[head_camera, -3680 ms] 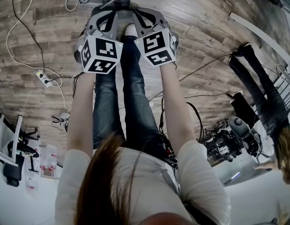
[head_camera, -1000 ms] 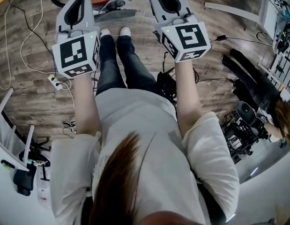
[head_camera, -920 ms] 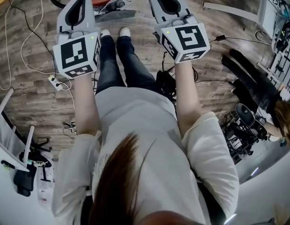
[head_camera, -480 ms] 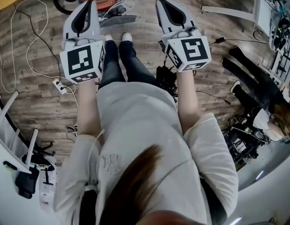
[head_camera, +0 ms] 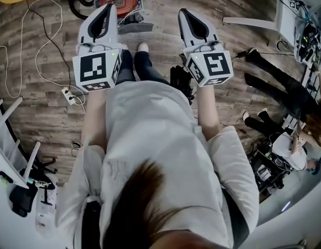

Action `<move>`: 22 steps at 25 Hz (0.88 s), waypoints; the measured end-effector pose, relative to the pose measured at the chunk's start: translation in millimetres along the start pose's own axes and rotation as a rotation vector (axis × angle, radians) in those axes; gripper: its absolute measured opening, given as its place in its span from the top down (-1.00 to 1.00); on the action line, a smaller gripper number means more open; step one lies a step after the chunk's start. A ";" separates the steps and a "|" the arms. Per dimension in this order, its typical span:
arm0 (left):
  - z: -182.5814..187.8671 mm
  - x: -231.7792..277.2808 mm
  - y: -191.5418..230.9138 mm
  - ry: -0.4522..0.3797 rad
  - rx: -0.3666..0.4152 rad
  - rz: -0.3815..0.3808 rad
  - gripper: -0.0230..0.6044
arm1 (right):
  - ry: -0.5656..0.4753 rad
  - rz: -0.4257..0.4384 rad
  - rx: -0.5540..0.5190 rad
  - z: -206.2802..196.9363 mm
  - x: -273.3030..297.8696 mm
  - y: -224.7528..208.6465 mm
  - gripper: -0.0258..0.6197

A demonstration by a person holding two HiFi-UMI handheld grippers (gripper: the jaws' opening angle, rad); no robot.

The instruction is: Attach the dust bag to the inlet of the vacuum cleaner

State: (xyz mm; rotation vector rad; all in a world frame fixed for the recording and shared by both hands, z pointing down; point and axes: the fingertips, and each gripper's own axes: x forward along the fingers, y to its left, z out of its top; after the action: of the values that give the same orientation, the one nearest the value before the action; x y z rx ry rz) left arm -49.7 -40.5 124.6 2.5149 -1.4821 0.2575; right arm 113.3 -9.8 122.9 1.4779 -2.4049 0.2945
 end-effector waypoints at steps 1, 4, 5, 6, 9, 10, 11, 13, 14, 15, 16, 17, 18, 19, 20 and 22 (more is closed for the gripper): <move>4.2 -3.0 -1.7 -0.006 0.002 -0.006 0.87 | -0.009 0.000 0.002 4.5 -2.6 1.6 0.92; 15.7 -12.1 -2.9 -0.025 0.002 -0.017 0.87 | -0.035 0.001 0.007 15.9 -8.7 7.4 0.92; 19.1 -15.3 -3.0 -0.031 0.002 -0.018 0.87 | -0.040 0.002 0.006 18.6 -10.3 9.8 0.92; 22.1 -18.6 -3.6 -0.037 0.002 -0.018 0.87 | -0.043 0.003 0.005 20.7 -11.8 12.2 0.92; 29.9 -28.0 -7.2 -0.055 0.008 -0.022 0.87 | -0.048 0.012 0.007 23.8 -15.1 20.9 0.92; 32.0 -31.2 -8.4 -0.061 0.011 -0.024 0.87 | -0.049 0.016 0.008 23.9 -15.8 24.5 0.92; 33.9 -34.6 -9.4 -0.066 0.014 -0.026 0.87 | -0.049 0.021 0.010 23.7 -16.4 28.3 0.92; 36.3 -41.8 -11.0 -0.075 0.018 -0.028 0.87 | -0.047 0.027 0.014 22.9 -18.1 35.6 0.92; 36.9 -45.5 -11.5 -0.079 0.018 -0.028 0.87 | -0.045 0.028 0.015 22.3 -19.3 38.9 0.92; 37.2 -49.1 -11.7 -0.082 0.016 -0.025 0.87 | -0.044 0.029 0.017 21.9 -20.6 41.7 0.92; 37.7 -52.3 -11.8 -0.086 0.014 -0.022 0.87 | -0.044 0.030 0.019 22.0 -22.1 43.7 0.92; 38.4 -54.9 -11.9 -0.089 0.012 -0.018 0.87 | -0.046 0.029 0.023 22.8 -23.8 44.9 0.92; 39.1 -57.0 -12.1 -0.093 0.011 -0.014 0.87 | -0.050 0.029 0.027 23.9 -25.6 45.7 0.92; 40.0 -58.9 -12.5 -0.098 0.012 -0.012 0.87 | -0.055 0.029 0.031 25.1 -27.4 46.4 0.92; 41.0 -60.6 -12.9 -0.102 0.015 -0.012 0.87 | -0.059 0.029 0.033 26.2 -29.2 47.5 0.92; 42.9 -64.0 -14.2 -0.112 0.026 -0.015 0.87 | -0.064 0.029 0.032 27.4 -32.9 50.6 0.92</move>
State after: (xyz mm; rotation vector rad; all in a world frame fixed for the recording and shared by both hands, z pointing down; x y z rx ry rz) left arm -66.0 8.4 65.7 2.5992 -1.5086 0.1367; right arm 78.0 31.3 84.7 1.4887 -2.4843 0.2979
